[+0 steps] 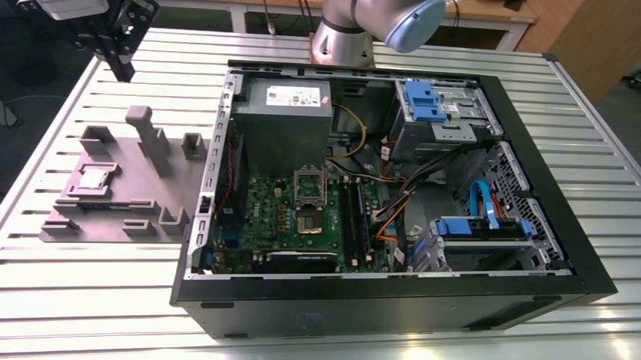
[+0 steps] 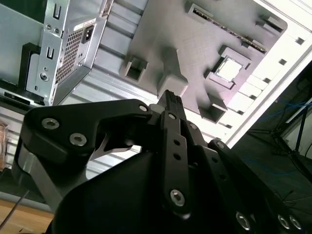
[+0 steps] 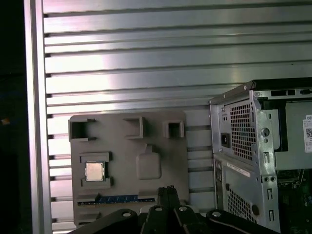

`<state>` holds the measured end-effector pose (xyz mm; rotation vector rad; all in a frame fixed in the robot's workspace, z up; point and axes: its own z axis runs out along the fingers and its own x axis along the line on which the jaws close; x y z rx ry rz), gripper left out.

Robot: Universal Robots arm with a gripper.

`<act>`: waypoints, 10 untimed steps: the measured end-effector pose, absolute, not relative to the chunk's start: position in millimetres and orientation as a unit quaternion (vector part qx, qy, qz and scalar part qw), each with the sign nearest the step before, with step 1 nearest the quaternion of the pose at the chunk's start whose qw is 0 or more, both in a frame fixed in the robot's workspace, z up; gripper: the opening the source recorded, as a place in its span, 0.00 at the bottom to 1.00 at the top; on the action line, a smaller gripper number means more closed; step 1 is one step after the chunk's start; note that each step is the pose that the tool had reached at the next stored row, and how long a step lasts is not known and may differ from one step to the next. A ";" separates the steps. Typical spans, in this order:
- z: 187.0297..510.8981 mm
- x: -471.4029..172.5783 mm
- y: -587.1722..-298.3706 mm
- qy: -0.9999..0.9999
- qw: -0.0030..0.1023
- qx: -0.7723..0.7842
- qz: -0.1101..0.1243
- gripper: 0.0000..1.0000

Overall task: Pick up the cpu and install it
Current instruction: 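Reach for the cpu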

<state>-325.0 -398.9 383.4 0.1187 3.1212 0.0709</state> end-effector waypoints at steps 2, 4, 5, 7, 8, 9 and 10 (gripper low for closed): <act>383.4 -325.1 -398.9 0.999 0.009 0.038 0.023 0.10; 383.4 -325.5 -399.0 0.999 0.009 0.038 0.023 0.10; 383.4 -327.9 -398.9 0.999 0.009 0.038 0.023 0.10; 383.4 -330.4 -398.9 0.999 0.009 0.038 0.023 0.10; 383.4 -330.5 -398.9 0.999 0.009 0.038 0.023 0.10; 383.4 -330.8 -398.9 0.999 0.009 0.038 0.023 0.10; 383.4 -330.8 -398.9 0.999 0.009 0.038 0.023 0.10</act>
